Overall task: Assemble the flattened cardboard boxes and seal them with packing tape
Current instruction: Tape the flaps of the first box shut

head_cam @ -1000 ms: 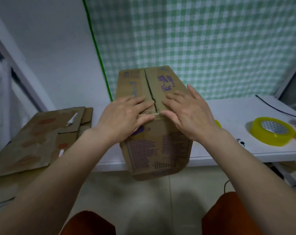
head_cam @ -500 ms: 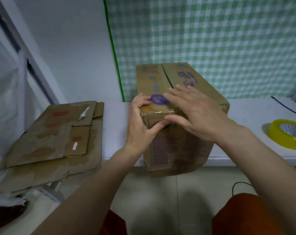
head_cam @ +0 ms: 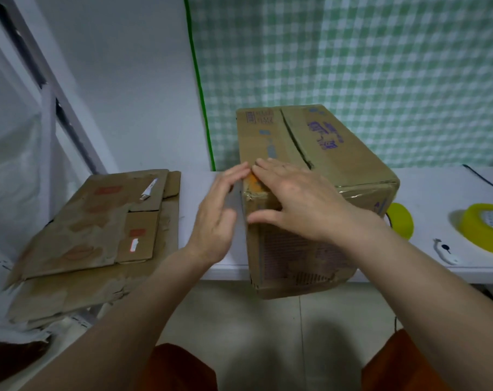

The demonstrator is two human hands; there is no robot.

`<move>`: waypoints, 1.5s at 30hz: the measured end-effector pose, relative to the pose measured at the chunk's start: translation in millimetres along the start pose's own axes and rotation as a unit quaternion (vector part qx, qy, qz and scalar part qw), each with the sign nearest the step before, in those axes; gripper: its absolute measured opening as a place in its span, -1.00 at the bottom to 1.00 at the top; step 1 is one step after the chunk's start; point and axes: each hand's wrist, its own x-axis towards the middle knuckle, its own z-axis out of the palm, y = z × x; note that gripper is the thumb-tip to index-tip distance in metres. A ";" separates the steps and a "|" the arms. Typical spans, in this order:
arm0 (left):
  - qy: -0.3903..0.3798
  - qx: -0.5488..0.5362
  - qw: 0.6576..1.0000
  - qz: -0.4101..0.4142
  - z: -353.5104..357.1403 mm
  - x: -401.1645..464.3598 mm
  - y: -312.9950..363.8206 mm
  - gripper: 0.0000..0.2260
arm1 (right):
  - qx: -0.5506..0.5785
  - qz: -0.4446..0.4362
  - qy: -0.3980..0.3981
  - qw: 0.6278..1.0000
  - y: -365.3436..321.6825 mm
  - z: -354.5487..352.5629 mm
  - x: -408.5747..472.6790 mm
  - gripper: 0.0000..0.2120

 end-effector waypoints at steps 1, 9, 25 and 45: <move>0.063 -0.014 0.998 -0.014 2.5 7.2 6.1 -0.62 | 0.023 0.013 0.043 0.999 -5.7 4.0 0.1 -0.35; 0.112 0.182 0.971 0.108 47.9 36.9 11.7 -0.51 | -0.112 0.017 0.355 0.928 38.8 44.5 -13.8 -0.53; 0.181 -0.110 0.968 -0.137 69.7 25.8 31.2 -0.52 | 0.586 0.318 0.301 0.681 101.8 22.7 -51.7 -0.62; -0.093 0.426 0.884 -0.167 -6.0 25.9 64.9 -0.22 | 0.545 0.423 0.120 0.714 92.3 82.4 -93.3 -0.59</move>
